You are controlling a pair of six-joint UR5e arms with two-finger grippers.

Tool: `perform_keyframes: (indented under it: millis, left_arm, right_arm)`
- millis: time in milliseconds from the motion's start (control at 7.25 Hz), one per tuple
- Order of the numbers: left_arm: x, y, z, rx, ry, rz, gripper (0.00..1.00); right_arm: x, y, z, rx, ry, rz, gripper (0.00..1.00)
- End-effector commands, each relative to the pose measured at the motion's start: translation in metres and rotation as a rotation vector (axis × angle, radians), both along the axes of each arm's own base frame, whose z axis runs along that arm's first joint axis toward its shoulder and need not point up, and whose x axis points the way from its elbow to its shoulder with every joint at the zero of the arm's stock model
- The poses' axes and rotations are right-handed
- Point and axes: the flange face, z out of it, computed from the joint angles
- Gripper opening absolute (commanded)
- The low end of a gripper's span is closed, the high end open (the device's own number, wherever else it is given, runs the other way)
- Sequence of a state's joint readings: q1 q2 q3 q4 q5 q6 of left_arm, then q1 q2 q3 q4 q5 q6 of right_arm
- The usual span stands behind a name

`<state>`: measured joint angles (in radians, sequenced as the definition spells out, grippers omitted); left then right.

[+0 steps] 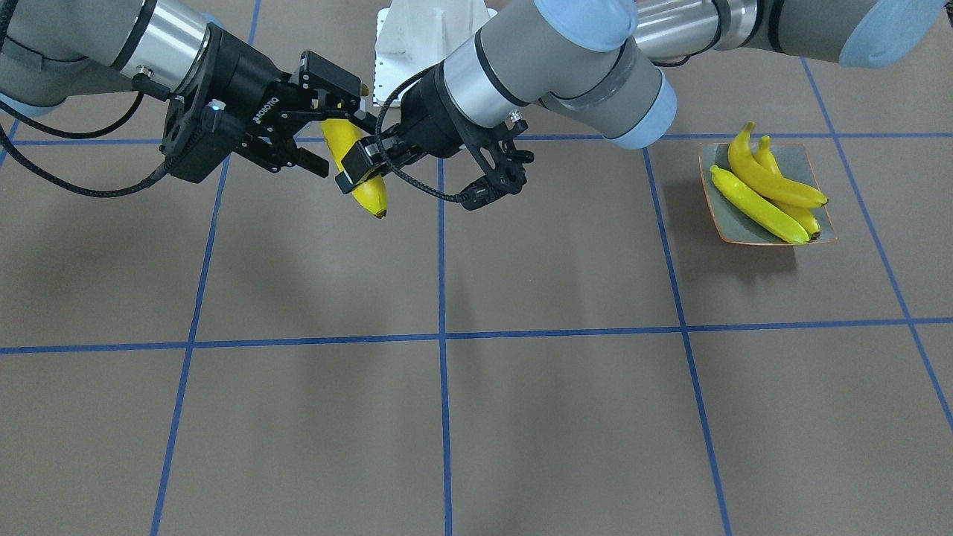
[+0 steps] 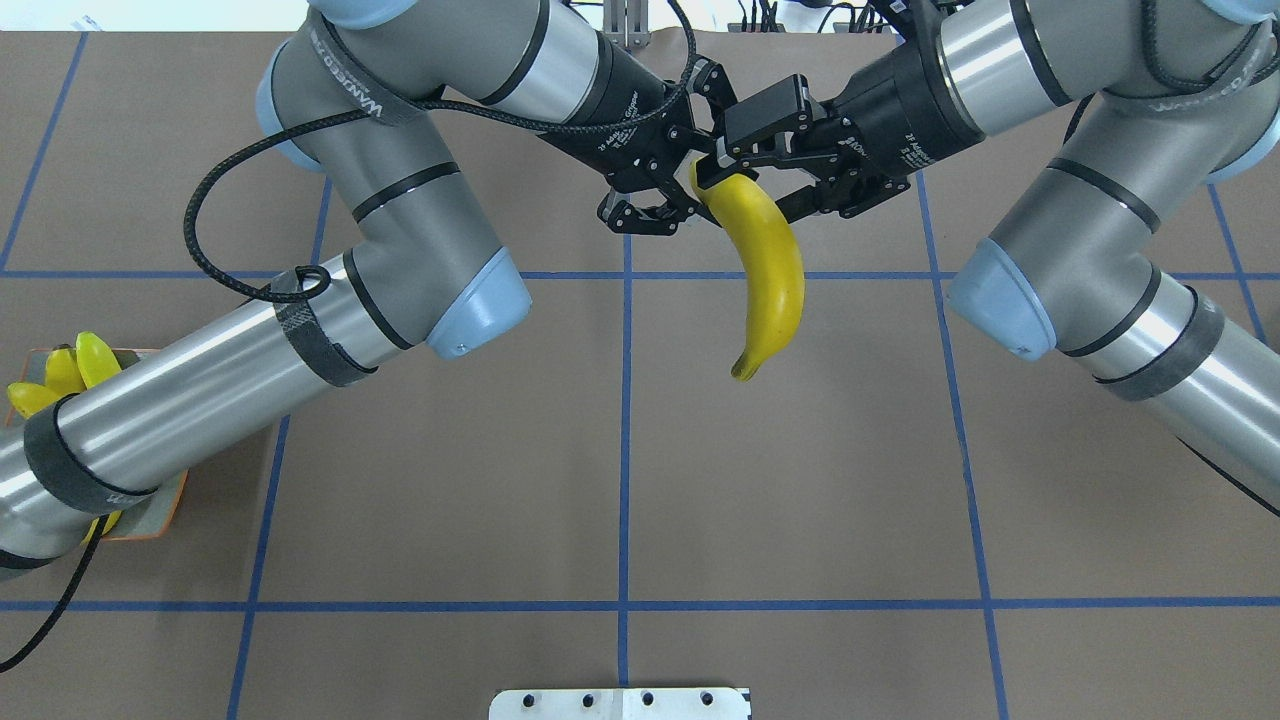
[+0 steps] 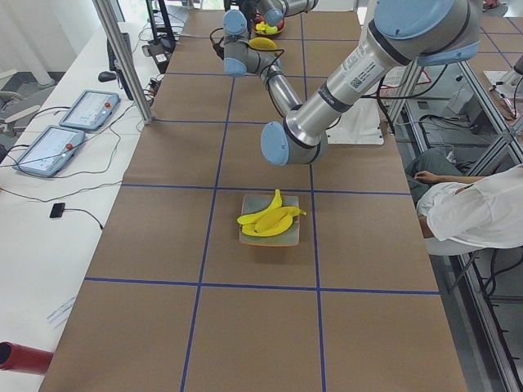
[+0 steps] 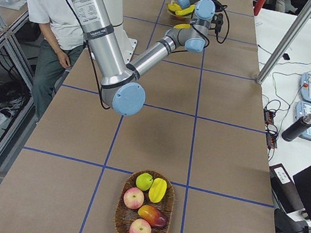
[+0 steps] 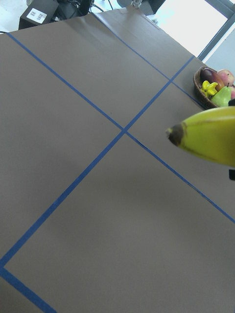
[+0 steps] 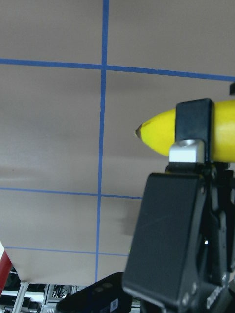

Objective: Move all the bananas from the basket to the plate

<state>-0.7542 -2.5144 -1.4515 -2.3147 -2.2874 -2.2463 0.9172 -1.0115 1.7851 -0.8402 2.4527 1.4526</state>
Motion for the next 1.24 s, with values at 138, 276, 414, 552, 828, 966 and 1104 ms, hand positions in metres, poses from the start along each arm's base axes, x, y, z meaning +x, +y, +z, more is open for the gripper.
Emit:
perform_keyframes:
  millis: [138,276,414,552,828,966,1104]
  left_arm:
    - [-0.016,-0.013,0.025,-0.005,-0.021,-0.030,0.00]
    - [-0.032,-0.016,0.044,-0.012,-0.031,-0.045,0.00]
    - [-0.055,-0.011,0.080,-0.022,-0.050,-0.052,0.00]
    - [-0.103,-0.008,0.128,-0.039,-0.076,-0.004,0.00]
    - [-0.183,-0.020,0.197,-0.095,-0.122,-0.075,0.00]
    - [-0.189,-0.014,0.247,-0.158,-0.170,-0.077,0.00]
    - [-0.196,-0.010,0.289,-0.234,-0.223,-0.083,0.00]
  right_arm:
    - [0.032,0.009,0.056,-0.007,-0.038,0.016,1.00]
    - [0.052,0.006,0.067,-0.020,-0.030,0.017,1.00]
    - [0.078,0.000,0.080,-0.040,-0.019,0.019,1.00]
    - [0.099,-0.004,0.092,-0.055,-0.010,0.030,1.00]
    - [0.110,-0.003,0.117,-0.083,0.011,0.048,1.00]
    - [0.110,-0.003,0.122,-0.091,0.016,0.059,1.00]
    - [0.110,-0.005,0.125,-0.097,0.021,0.073,1.00]
